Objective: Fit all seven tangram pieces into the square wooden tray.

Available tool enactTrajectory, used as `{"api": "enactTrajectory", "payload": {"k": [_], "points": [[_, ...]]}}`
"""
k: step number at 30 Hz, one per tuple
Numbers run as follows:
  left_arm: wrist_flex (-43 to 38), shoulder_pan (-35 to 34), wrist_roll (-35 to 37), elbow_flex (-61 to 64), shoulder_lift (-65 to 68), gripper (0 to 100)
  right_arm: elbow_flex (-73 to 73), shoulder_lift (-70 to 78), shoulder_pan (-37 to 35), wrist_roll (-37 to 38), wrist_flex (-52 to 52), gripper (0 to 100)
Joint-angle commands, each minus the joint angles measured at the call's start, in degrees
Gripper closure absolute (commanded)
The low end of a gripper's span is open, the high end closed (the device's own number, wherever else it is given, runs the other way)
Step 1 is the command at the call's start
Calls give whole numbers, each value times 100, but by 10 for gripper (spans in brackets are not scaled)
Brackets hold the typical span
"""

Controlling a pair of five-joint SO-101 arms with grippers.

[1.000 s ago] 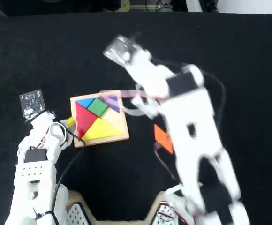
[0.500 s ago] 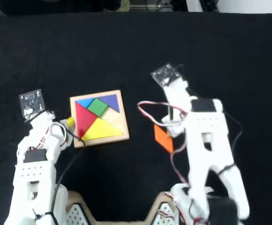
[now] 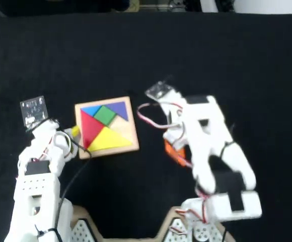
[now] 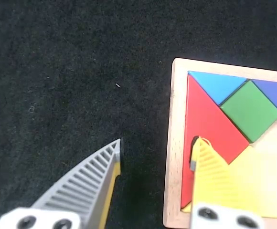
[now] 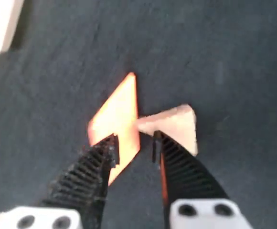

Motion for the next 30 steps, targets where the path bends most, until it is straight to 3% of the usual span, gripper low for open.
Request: {"api": "enactTrajectory", "payload": {"k": [1, 13, 17, 30], "points": [[-123, 75, -44, -31, -97, 755, -593, 365, 167, 9, -44, 876], [-123, 75, -44, -40, -97, 755, -259, -699, 281, 53, -158, 875], [-123, 75, -44, -40, -97, 755, 207, -1147, 281, 527, -501, 874], [-123, 75, -44, -31, -97, 755, 453, -1200, 492, 765, -519, 874]]}}
